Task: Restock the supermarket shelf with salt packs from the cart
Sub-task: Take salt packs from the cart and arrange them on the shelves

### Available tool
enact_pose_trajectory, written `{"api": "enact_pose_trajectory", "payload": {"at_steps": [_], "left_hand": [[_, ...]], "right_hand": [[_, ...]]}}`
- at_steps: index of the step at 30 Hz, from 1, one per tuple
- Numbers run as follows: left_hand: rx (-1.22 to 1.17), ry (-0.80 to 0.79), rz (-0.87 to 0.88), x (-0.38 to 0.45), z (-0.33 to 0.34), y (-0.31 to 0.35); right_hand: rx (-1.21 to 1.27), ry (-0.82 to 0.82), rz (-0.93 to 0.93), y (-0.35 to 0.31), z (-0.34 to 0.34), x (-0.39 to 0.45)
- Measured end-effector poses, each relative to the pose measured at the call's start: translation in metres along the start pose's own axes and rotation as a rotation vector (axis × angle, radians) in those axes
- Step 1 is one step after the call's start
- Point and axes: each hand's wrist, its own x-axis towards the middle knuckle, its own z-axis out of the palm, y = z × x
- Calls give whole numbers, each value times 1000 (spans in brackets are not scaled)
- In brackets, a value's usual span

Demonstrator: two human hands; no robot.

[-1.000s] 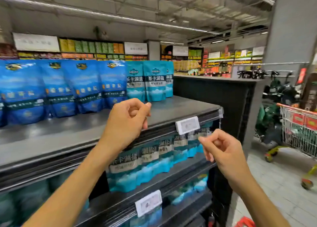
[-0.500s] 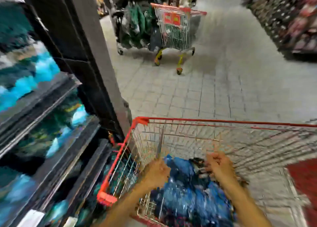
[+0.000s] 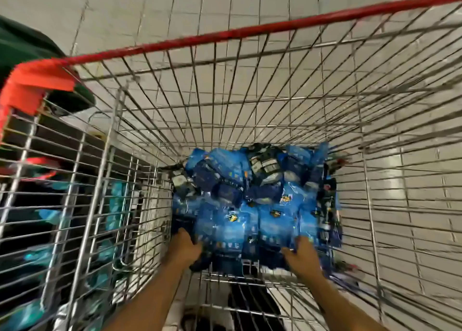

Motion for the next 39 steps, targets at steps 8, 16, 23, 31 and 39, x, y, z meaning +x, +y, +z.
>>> {"api": "enact_pose_trajectory", "payload": {"at_steps": [8, 16, 23, 31, 39], "left_hand": [[-166, -20, -28, 66, 66, -46], [-178, 24, -46, 64, 85, -67], [-238, -29, 6, 61, 69, -61], [-312, 28, 3, 1, -16, -19], [-811, 79, 127, -136, -117, 40]], "right_hand": [[-57, 75, 211, 10, 68, 39], [-47, 239, 229, 33, 105, 36], [294, 210, 108, 30, 95, 26], [711, -134, 157, 3, 4, -25], [953, -250, 22, -76, -89, -136]]}}
